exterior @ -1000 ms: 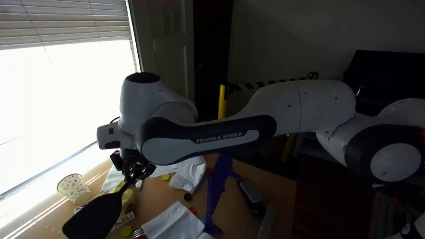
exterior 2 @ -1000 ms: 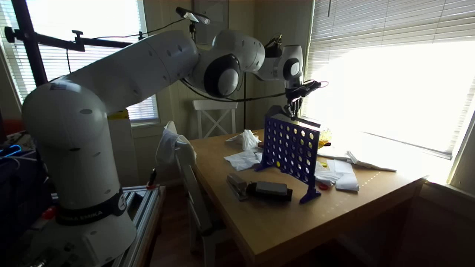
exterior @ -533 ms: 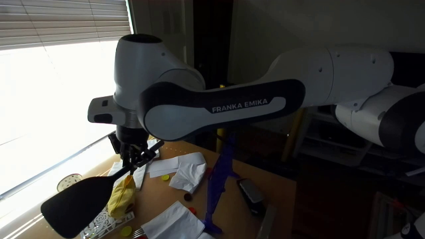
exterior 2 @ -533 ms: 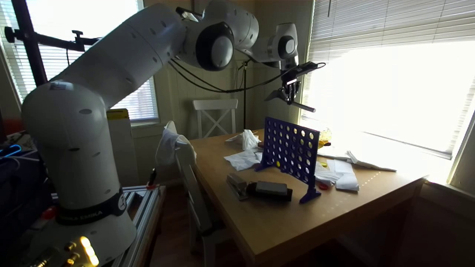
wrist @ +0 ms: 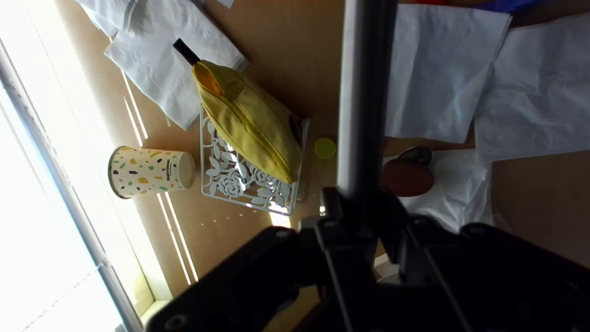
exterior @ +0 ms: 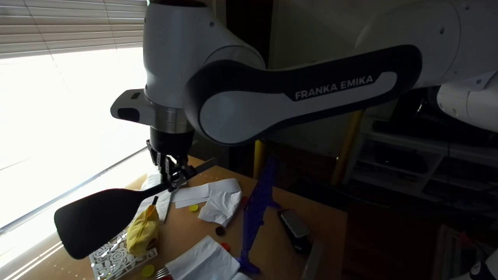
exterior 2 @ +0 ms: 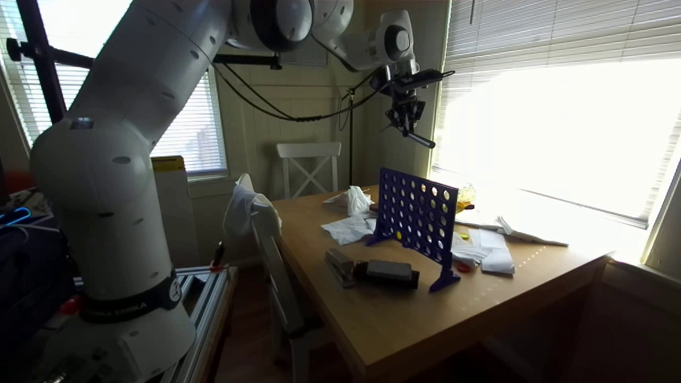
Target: Move the spatula forwards.
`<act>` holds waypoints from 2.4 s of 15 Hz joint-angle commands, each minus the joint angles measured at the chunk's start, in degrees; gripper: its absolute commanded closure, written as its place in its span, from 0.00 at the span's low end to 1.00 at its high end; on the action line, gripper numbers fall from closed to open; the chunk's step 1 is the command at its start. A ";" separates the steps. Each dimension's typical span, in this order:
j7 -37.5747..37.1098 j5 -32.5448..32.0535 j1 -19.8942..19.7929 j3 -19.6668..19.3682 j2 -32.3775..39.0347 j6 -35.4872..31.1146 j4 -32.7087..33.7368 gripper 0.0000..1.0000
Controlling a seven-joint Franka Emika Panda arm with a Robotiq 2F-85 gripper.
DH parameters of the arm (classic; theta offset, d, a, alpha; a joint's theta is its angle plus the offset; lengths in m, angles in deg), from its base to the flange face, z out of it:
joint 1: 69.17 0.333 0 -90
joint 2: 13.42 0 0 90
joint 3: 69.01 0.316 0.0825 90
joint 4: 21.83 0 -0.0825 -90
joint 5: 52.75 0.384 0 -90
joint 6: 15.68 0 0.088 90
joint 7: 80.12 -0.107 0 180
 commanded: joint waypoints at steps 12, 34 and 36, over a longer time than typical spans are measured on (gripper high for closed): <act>-8.95 7.98 -3.70 5.45 -35.44 -3.39 -41.51 0.94; 6.05 25.89 -1.68 0.29 -51.37 -8.77 -67.87 0.94; 12.87 27.75 -1.49 -1.84 -51.87 -8.12 -70.03 0.94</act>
